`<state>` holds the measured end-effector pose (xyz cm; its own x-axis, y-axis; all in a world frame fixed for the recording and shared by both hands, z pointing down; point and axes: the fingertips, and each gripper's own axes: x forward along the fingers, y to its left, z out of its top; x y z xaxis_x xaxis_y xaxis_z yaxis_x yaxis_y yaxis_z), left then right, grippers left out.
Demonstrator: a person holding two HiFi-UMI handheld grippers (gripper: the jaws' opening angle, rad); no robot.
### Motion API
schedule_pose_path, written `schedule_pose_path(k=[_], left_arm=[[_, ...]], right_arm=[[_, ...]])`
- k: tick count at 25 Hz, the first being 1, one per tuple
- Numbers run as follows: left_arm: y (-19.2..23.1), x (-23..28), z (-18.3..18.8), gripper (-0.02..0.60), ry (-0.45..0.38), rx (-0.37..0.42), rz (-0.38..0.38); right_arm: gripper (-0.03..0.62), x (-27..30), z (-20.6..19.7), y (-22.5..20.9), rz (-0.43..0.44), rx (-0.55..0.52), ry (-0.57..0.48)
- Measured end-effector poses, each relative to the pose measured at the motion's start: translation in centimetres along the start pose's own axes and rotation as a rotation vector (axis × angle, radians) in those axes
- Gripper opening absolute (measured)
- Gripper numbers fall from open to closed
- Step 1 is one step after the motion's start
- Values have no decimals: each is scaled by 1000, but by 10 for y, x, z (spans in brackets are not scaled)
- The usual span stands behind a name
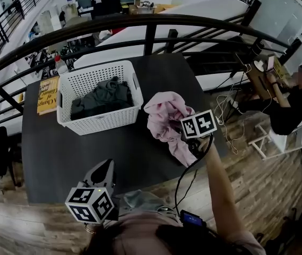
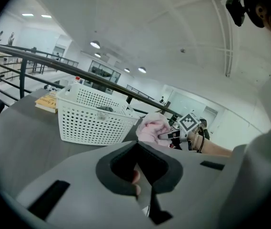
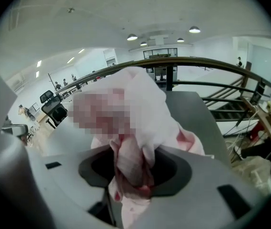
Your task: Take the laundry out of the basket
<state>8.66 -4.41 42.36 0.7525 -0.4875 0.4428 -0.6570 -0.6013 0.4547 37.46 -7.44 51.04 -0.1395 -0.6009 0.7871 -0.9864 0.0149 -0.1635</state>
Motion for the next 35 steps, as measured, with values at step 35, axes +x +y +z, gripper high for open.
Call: schedule_pose_path(k=[35], left_arm=[[59, -2, 32, -3, 58, 54, -54]], right_arm=[[211, -4, 13, 11, -123, 155, -150]])
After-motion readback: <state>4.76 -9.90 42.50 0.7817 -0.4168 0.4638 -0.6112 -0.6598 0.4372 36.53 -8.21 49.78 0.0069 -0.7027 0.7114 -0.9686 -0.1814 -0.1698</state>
